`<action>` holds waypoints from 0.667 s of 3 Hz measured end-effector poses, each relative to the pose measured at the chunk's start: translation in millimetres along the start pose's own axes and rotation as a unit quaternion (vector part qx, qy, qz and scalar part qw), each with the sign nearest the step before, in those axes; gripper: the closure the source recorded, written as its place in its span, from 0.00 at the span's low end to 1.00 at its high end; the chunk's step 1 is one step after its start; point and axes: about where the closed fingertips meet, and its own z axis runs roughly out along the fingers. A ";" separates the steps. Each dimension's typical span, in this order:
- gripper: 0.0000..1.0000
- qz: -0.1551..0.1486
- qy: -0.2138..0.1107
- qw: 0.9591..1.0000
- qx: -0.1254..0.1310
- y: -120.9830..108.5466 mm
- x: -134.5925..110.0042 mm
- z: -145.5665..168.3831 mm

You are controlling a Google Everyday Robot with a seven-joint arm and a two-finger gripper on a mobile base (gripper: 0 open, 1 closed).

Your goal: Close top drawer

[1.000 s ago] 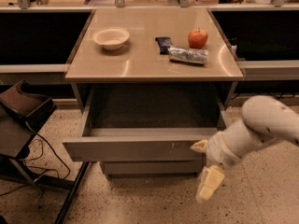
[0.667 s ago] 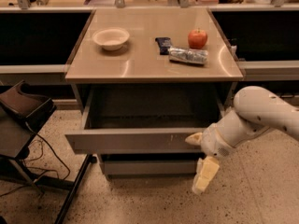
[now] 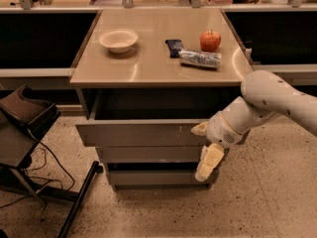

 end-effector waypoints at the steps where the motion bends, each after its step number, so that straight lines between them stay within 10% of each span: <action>1: 0.00 0.032 -0.027 0.999 0.002 -19.4 19.9 -2.2; 2: 0.00 0.067 -0.042 0.997 0.010 -59.3 34.6 -10.6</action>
Offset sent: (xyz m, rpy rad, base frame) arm 0.1093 -0.0689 -0.0261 0.0861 0.0631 -0.2300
